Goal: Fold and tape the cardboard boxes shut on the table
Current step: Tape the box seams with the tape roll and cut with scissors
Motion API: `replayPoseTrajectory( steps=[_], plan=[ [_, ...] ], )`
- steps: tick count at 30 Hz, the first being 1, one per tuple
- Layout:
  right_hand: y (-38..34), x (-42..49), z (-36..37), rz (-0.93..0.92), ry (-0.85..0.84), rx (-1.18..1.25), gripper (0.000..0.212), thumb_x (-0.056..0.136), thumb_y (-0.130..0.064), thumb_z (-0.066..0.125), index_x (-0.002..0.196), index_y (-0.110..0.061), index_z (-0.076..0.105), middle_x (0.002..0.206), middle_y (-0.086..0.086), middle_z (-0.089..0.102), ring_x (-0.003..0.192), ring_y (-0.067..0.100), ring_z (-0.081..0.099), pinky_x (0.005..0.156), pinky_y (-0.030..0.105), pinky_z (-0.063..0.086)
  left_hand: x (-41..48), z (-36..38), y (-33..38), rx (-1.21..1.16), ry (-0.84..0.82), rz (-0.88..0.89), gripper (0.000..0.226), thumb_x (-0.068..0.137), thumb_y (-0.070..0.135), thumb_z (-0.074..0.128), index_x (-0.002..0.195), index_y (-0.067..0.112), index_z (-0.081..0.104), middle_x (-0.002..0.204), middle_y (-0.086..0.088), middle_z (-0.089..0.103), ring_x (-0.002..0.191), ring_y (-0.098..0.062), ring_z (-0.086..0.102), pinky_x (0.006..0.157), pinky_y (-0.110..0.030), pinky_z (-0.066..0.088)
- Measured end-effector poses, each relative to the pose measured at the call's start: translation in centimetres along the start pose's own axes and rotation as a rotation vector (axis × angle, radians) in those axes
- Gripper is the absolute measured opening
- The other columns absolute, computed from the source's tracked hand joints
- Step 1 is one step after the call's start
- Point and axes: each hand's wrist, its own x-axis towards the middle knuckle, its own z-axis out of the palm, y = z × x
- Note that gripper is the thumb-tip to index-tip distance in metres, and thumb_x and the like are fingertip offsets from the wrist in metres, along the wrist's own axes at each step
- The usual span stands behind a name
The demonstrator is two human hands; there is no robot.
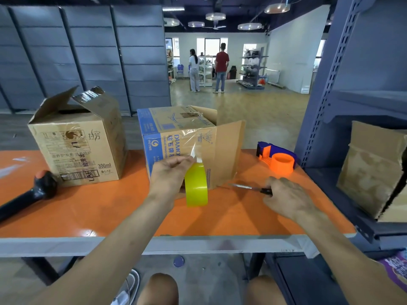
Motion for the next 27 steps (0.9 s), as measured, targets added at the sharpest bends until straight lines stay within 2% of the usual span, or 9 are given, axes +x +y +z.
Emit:
replayPoseTrajectory(
  steps=[5,8,10,13,17,20,22,25,27],
  plan=[
    [-0.5,0.5,0.2,-0.164,0.077,0.089,0.016,0.101,-0.024,0.055,0.113,-0.033,0.062,0.101,0.0,0.06,0.094,0.027,0.061,0.075,0.038,0.049,0.2,-0.4,0.1,0.033,0.025,0.018,0.015,0.093,0.022,0.074,0.083,0.013,0.077,0.07,0.005,0.07,0.054,-0.01,0.064,0.044,-0.023,0.051],
    [-1.4,1.0,-0.5,-0.223,0.165,0.202,0.012,0.097,-0.022,0.058,0.1,-0.034,0.06,0.08,-0.006,0.064,0.076,0.021,0.06,0.065,0.039,0.05,0.4,-1.8,0.5,0.044,0.027,0.005,0.013,0.091,0.023,0.076,0.084,0.011,0.08,0.082,0.003,0.074,0.071,-0.016,0.066,0.059,-0.028,0.053],
    [-2.2,1.3,-1.1,-0.271,0.17,0.296,0.016,0.095,-0.02,0.06,0.099,-0.035,0.063,0.077,-0.009,0.067,0.072,0.014,0.061,0.065,0.037,0.051,0.5,-3.0,0.9,0.04,0.027,-0.006,0.012,0.088,0.022,0.079,0.078,0.014,0.081,0.082,0.003,0.074,0.075,-0.017,0.065,0.068,-0.034,0.052],
    [-3.7,1.6,-1.7,-0.363,0.088,0.453,0.017,0.094,-0.021,0.064,0.102,-0.036,0.07,0.086,-0.016,0.073,0.084,0.005,0.067,0.081,0.034,0.054,0.5,-4.4,1.4,0.039,0.033,-0.024,0.013,0.087,0.018,0.079,0.074,0.017,0.081,0.078,0.006,0.074,0.073,-0.014,0.066,0.068,-0.027,0.053],
    [-4.8,1.9,-2.3,-0.428,-0.096,0.588,0.029,0.101,-0.026,0.059,0.127,-0.036,0.067,0.113,-0.016,0.073,0.109,-0.001,0.065,0.098,0.029,0.05,0.0,-4.9,1.4,0.079,-0.062,-0.066,0.005,0.087,0.019,0.077,0.083,0.016,0.08,0.083,0.004,0.078,0.073,-0.01,0.071,0.063,-0.021,0.054],
    [-4.4,1.7,-2.7,-0.443,-0.159,0.594,0.046,0.102,-0.007,0.05,0.13,-0.04,0.063,0.126,-0.014,0.069,0.117,-0.007,0.06,0.101,0.023,0.048,-0.4,-4.8,1.3,0.073,-0.119,-0.102,0.011,0.09,0.022,0.074,0.085,0.015,0.08,0.089,-0.004,0.079,0.078,-0.017,0.074,0.072,-0.029,0.058],
    [-4.0,1.6,-2.8,-0.431,-0.165,0.614,0.052,0.099,0.001,0.055,0.125,-0.044,0.062,0.125,-0.012,0.068,0.111,-0.012,0.06,0.096,0.016,0.049,-0.4,-4.6,1.1,0.047,-0.113,-0.109,0.013,0.091,0.022,0.074,0.088,0.011,0.079,0.089,-0.008,0.077,0.079,-0.02,0.072,0.076,-0.032,0.057],
    [-3.4,2.0,-2.8,-0.416,-0.119,0.587,0.044,0.094,0.002,0.064,0.12,-0.034,0.068,0.109,-0.008,0.072,0.101,0.005,0.069,0.093,0.029,0.055,-0.5,-4.4,0.9,0.036,-0.095,-0.093,0.014,0.091,0.023,0.075,0.082,0.013,0.078,0.085,-0.006,0.077,0.076,-0.017,0.071,0.072,-0.029,0.058],
    [-3.3,2.1,-3.0,-0.421,-0.11,0.593,0.04,0.091,0.001,0.069,0.118,-0.029,0.069,0.099,-0.006,0.072,0.095,0.013,0.07,0.086,0.029,0.055,-0.5,-4.2,0.8,0.047,-0.076,-0.078,0.019,0.09,0.026,0.077,0.088,0.007,0.077,0.091,-0.011,0.077,0.08,-0.019,0.071,0.079,-0.034,0.058]
  ],
)
